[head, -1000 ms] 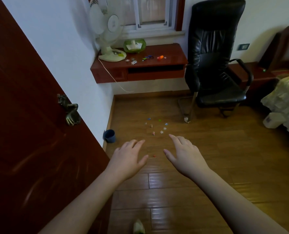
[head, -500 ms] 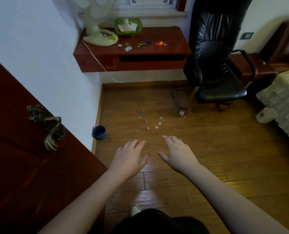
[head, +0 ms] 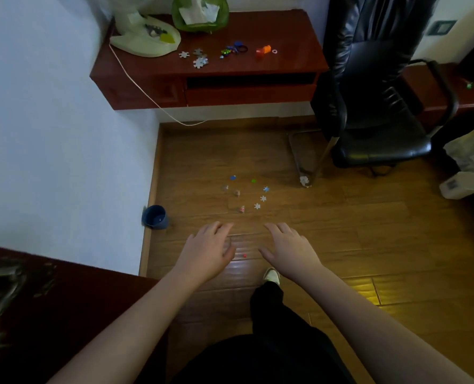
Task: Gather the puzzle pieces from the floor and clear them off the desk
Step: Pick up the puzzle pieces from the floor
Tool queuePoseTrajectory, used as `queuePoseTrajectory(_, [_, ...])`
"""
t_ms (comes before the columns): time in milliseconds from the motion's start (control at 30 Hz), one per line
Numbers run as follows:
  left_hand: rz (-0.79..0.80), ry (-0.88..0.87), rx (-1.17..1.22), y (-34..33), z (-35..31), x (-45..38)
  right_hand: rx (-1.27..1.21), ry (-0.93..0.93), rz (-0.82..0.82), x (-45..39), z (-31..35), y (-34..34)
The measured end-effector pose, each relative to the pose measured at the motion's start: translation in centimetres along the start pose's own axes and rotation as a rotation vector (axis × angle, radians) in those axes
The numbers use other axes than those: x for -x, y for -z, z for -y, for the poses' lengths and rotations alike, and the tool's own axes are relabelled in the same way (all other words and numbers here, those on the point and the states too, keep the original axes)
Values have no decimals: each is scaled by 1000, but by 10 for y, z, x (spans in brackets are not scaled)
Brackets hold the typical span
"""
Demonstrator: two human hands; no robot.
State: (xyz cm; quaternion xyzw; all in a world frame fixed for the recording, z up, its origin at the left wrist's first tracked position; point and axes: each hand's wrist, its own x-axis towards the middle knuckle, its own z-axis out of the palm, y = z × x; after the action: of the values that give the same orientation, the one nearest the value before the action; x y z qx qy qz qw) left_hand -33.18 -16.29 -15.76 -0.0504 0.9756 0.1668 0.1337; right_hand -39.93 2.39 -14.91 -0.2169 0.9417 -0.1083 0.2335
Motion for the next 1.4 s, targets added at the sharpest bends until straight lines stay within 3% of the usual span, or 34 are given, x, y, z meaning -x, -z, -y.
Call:
queuePoseTrajectory(300, [-17, 77, 7, -4, -14, -116, 102, 149, 172, -124, -49, 16])
queuePoseTrajectory(567, [28, 187, 30, -52, 9, -166, 99, 165, 293, -197, -72, -29])
queuePoseTrajectory(1167, [147, 83, 60, -384, 197, -299, -42, -50, 482, -384, -138, -406])
queuePoseTrajectory(1400, [161, 93, 111, -490, 248, -325, 49, -124, 581, -438, -174, -540])
